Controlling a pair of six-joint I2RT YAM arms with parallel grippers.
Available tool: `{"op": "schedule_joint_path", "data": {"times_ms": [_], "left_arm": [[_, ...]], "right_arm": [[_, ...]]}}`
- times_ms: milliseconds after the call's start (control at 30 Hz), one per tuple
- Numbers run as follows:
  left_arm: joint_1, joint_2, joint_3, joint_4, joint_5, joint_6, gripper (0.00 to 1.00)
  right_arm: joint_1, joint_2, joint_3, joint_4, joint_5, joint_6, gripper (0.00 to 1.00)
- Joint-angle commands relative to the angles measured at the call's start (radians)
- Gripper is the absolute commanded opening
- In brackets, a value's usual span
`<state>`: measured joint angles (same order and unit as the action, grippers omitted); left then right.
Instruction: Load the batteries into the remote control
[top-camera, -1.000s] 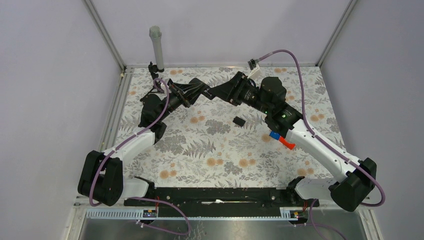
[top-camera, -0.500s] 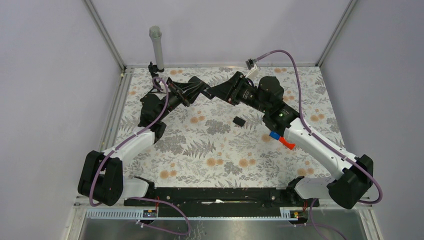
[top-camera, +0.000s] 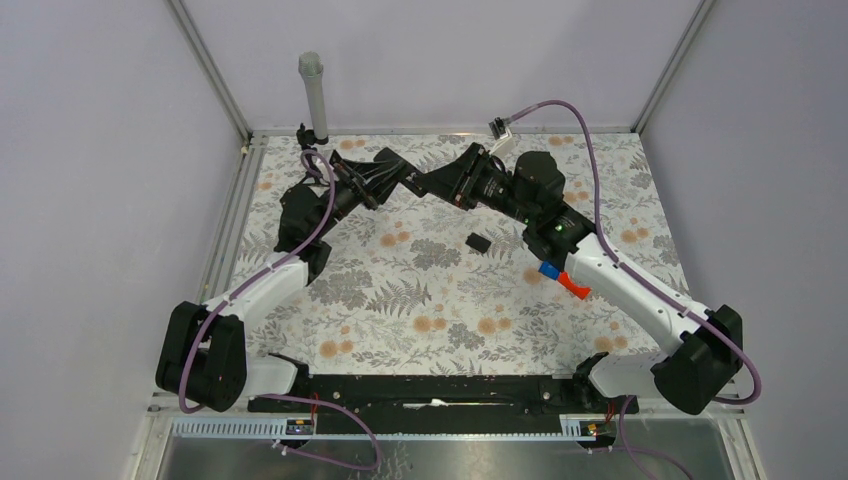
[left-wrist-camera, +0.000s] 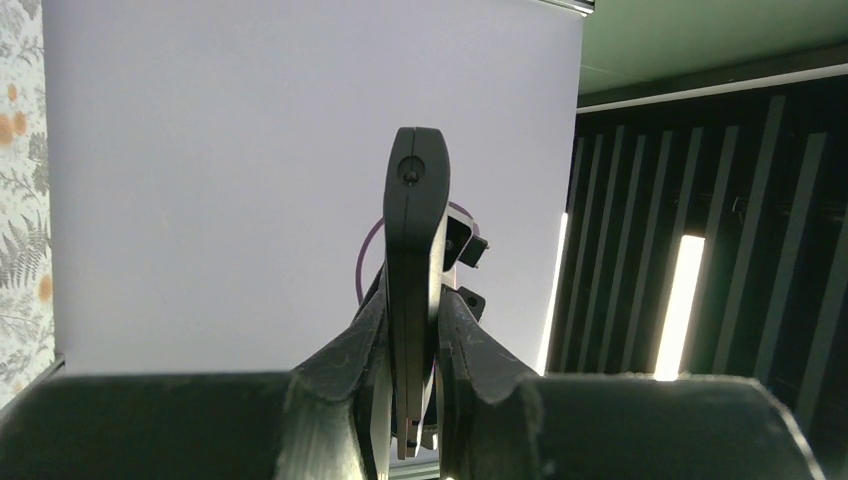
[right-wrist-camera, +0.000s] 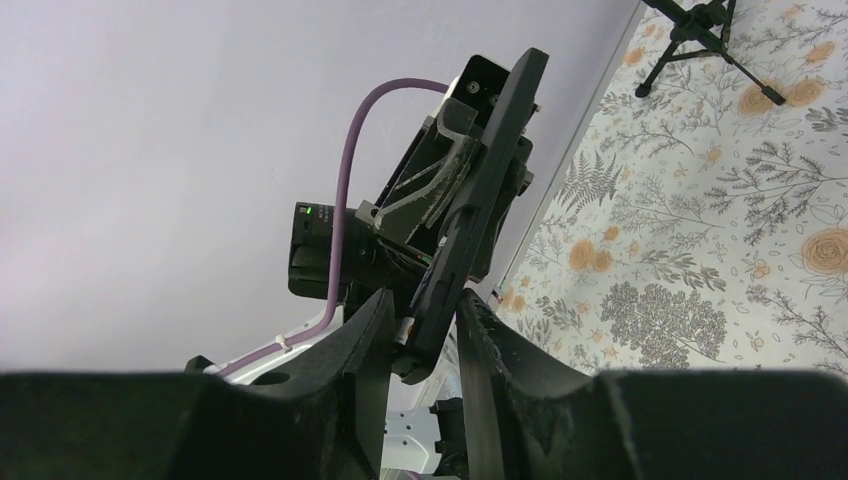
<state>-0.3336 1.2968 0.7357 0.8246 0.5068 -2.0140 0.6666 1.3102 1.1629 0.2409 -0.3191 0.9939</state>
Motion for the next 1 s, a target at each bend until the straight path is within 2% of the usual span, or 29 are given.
{"op": "schedule_joint_path", "data": {"times_ms": [0, 67, 200, 267, 367, 433, 500, 633, 800, 967], "left_arm": [[-0.007, -0.018, 0.072, 0.07, 0.015, 0.036, 0.0], [-0.006, -0.023, 0.077, 0.045, 0.013, 0.059, 0.0], [0.011, -0.046, 0.074, -0.062, 0.008, 0.165, 0.0], [0.024, -0.053, 0.066, -0.113, 0.006, 0.212, 0.0], [0.034, -0.051, 0.055, -0.128, 0.011, 0.243, 0.0], [0.036, -0.047, 0.056, -0.13, 0.017, 0.261, 0.0], [0.036, -0.047, 0.06, -0.144, 0.022, 0.282, 0.0], [0.036, -0.051, 0.061, -0.151, 0.028, 0.301, 0.0], [0.036, -0.05, 0.059, -0.148, 0.031, 0.301, 0.0], [0.036, -0.048, 0.064, -0.137, 0.032, 0.299, 0.0]], "right_arm": [[-0.009, 0.023, 0.019, 0.007, -0.021, 0.004, 0.32], [-0.016, 0.022, 0.014, 0.007, -0.027, 0.005, 0.35], [-0.037, 0.004, 0.01, 0.014, -0.057, -0.023, 0.68], [-0.046, -0.011, -0.002, 0.031, -0.063, -0.038, 0.81], [-0.061, -0.024, -0.016, 0.067, -0.1, -0.048, 0.88], [-0.069, -0.025, -0.022, 0.079, -0.121, -0.043, 0.88], [-0.074, -0.02, -0.027, 0.081, -0.132, -0.032, 0.83], [-0.086, 0.0, -0.03, 0.081, -0.158, -0.006, 0.67], [-0.091, 0.026, -0.014, 0.072, -0.175, 0.005, 0.51], [-0.09, 0.046, -0.008, 0.048, -0.191, -0.001, 0.45]]}}
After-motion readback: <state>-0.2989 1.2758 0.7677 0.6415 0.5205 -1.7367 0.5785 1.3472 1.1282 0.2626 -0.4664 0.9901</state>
